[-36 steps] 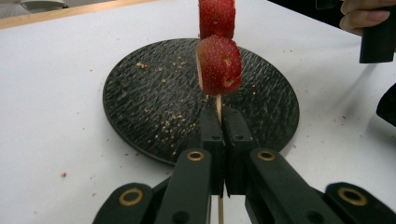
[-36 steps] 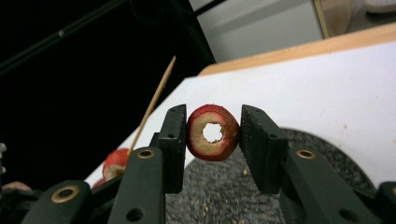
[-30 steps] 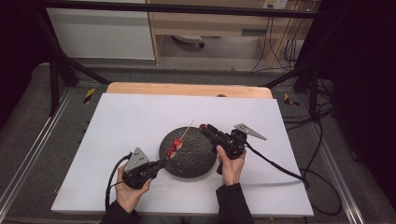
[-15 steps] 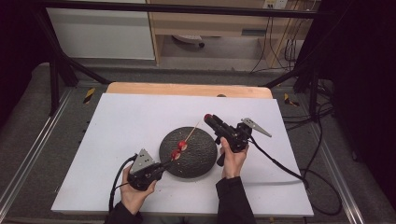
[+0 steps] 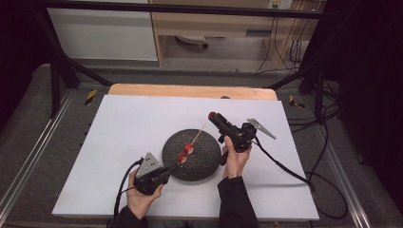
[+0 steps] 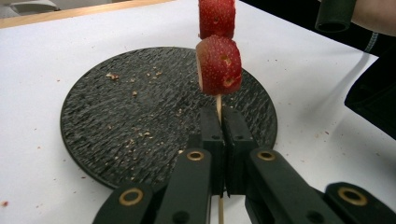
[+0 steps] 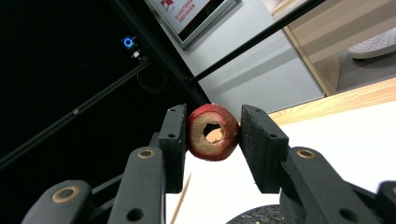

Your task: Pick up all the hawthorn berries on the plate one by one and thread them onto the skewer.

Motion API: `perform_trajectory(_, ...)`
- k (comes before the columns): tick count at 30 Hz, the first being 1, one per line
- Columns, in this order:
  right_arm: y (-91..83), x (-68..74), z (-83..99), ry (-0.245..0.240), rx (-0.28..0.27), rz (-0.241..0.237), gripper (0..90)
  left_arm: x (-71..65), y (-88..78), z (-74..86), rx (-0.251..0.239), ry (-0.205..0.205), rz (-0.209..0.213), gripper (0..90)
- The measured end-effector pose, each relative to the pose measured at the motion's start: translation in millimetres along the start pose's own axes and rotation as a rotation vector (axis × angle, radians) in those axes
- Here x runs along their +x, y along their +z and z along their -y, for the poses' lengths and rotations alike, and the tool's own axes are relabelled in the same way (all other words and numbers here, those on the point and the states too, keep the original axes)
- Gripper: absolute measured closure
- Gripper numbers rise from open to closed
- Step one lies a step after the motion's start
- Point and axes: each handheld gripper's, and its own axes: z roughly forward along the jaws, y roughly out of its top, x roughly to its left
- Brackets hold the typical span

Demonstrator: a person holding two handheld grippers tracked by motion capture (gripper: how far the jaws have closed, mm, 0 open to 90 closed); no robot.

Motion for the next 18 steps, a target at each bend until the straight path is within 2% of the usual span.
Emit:
perform_trajectory(8,0.7,0.4,2.0,0.022,-0.015,-0.003,62.6,-5.0,7.5,-1.5,-0.011,-0.013,-0.002,88.1)
perform_trajectory(18,0.9,1.0,3.9,0.036,-0.023,-0.009,62.7,-6.9,8.7,-2.0,-0.021,-0.018,0.0,88.1)
